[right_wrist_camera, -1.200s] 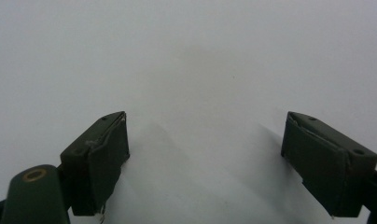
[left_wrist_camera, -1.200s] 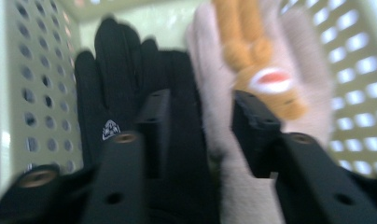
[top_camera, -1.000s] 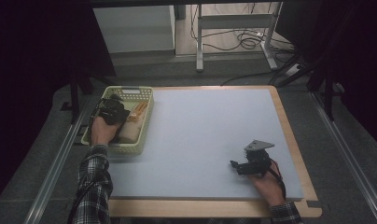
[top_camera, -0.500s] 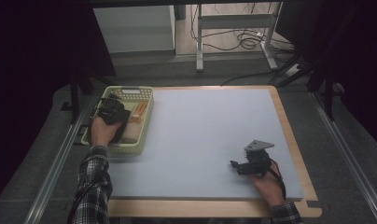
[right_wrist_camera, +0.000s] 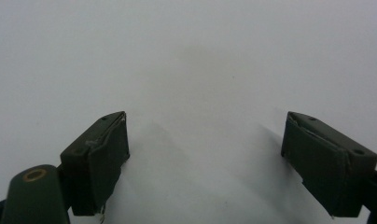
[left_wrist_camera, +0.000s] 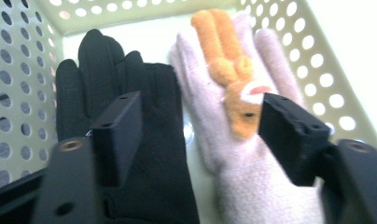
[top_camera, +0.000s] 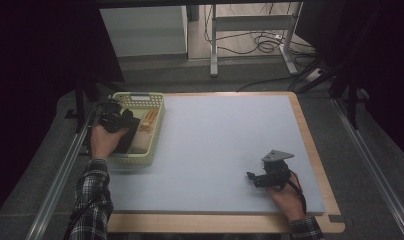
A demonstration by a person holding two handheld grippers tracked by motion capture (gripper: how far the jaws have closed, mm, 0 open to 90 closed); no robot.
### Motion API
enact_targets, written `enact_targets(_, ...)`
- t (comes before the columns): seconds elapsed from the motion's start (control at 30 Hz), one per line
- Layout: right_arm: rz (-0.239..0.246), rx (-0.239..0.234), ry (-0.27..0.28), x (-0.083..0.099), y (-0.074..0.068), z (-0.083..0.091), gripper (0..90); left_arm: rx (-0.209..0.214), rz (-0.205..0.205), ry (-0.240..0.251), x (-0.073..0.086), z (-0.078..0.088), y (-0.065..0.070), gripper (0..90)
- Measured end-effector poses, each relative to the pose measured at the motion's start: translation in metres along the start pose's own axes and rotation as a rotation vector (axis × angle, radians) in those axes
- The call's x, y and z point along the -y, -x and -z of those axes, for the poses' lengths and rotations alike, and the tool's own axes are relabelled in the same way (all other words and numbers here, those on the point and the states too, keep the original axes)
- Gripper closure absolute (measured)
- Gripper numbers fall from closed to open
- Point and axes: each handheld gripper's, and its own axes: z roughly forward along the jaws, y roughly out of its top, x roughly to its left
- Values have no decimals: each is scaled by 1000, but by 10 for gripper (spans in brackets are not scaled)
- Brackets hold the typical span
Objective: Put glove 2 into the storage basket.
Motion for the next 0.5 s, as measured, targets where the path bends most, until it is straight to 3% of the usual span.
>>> enact_targets(0.13,0,0,0,0,0,0,147,24,-8,27,4,6,1,188)
enact_targets(0.33,0,0,0,0,0,0,147,37,-57,56,9,16,9,61)
enact_targets(0.5,2,1,-2,0,0,0,147,69,-109,72,15,23,20,35)
